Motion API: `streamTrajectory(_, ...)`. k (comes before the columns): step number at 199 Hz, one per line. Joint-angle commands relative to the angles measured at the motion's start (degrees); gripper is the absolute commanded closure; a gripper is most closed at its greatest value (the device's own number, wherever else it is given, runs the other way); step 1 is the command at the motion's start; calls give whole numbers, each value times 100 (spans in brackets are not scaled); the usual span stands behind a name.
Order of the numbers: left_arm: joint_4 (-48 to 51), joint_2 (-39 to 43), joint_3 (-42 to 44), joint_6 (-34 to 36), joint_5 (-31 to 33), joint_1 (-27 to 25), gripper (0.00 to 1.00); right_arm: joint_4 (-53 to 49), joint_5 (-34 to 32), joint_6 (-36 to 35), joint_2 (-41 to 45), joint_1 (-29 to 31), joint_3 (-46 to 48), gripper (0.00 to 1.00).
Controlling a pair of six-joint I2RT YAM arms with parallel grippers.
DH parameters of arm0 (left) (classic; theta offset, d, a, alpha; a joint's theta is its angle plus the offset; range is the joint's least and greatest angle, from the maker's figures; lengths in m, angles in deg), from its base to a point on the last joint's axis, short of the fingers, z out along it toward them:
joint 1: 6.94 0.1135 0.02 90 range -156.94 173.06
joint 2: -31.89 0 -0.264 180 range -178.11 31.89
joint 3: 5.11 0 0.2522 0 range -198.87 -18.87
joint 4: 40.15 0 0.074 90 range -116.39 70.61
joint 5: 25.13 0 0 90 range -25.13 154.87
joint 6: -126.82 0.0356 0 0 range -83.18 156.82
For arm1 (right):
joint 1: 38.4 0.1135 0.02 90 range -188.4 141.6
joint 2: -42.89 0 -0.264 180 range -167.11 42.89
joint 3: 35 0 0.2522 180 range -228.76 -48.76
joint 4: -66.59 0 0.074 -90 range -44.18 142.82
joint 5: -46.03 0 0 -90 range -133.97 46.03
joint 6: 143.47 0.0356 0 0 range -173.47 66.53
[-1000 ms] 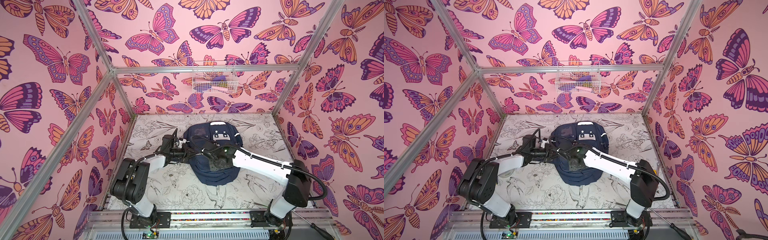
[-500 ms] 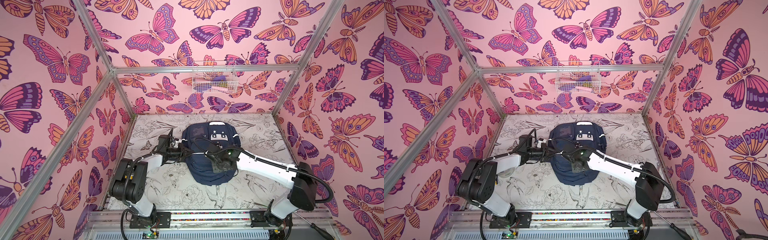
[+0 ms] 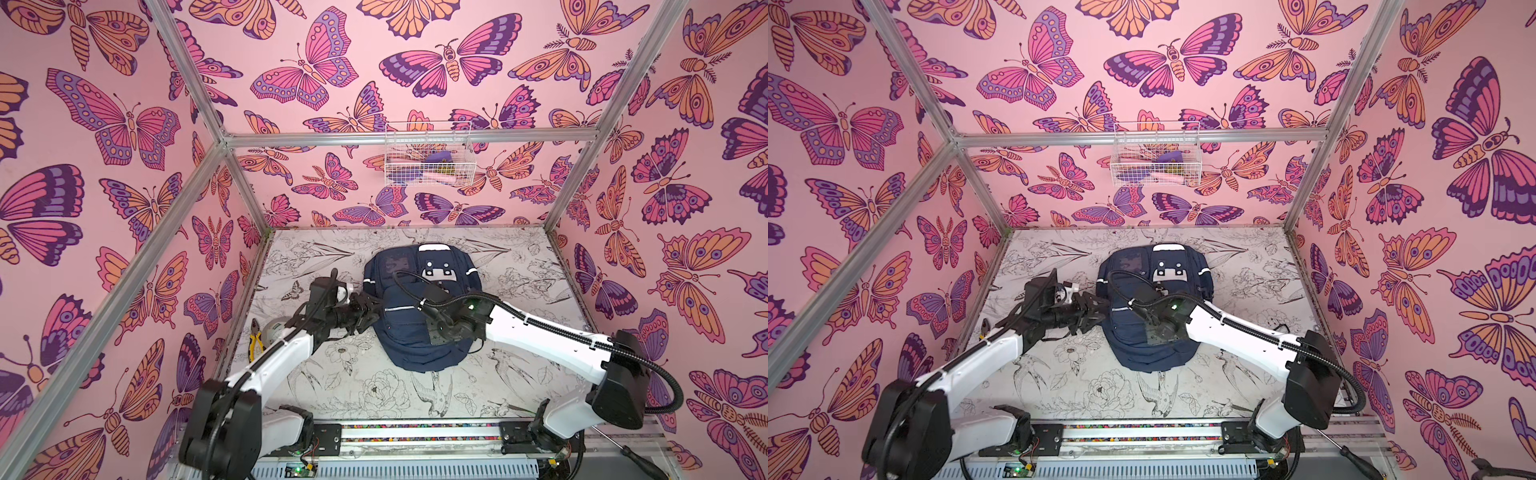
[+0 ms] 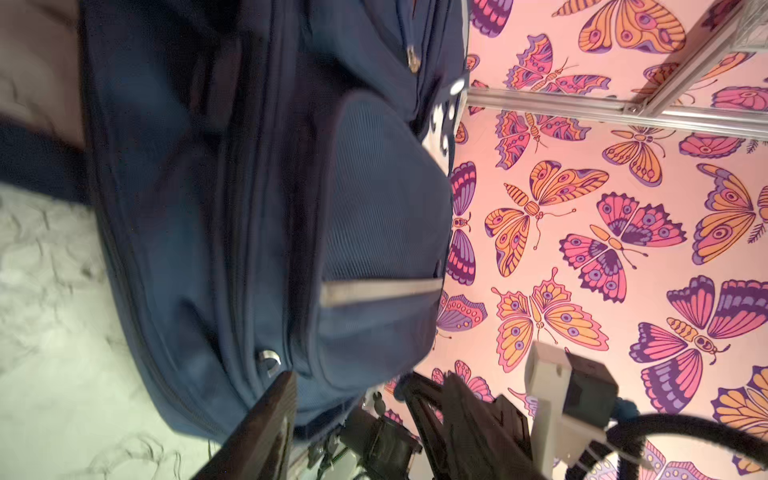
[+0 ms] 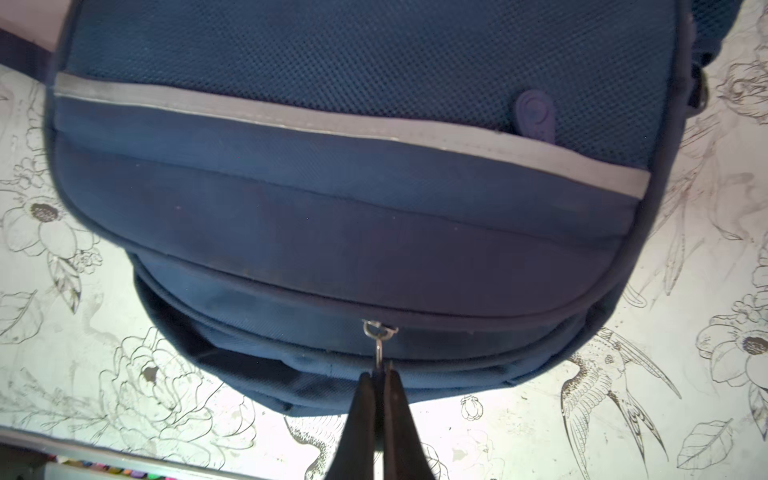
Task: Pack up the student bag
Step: 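Pull the zipper pull along the pocket with right gripper while left holds the bag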
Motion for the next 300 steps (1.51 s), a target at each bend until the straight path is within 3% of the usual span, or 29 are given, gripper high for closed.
streamTrajectory(1,913,349,103,-703,1032,-498,40,245,523,-208,-51,2,-159,100)
streamTrajectory(37,905,174,-201,-1252,1568,-1218,37,308,955,-372,-157,-15,-461,100)
streamTrajectory(104,419,-150,-294,-1638,2080,-1315,43,459,1354,-522,-327,-33,-458,100)
streamTrajectory(129,261,-380,-336,-1598,2024,-1273,51,461,1394,-482,-316,-32,-402,100)
streamTrajectory(158,55,-729,-396,-1535,1858,-1211,70,358,1246,-466,-239,-33,-365,100)
streamTrajectory(181,65,-754,-475,-1380,1839,-1170,79,340,1240,-408,-49,-49,-291,100)
streamTrajectory(269,357,-294,-378,-997,1908,-1007,100,-95,906,-427,202,-211,-132,100)
streamTrajectory(300,414,-145,-263,-998,1995,-998,100,-239,762,-510,407,-346,18,100)
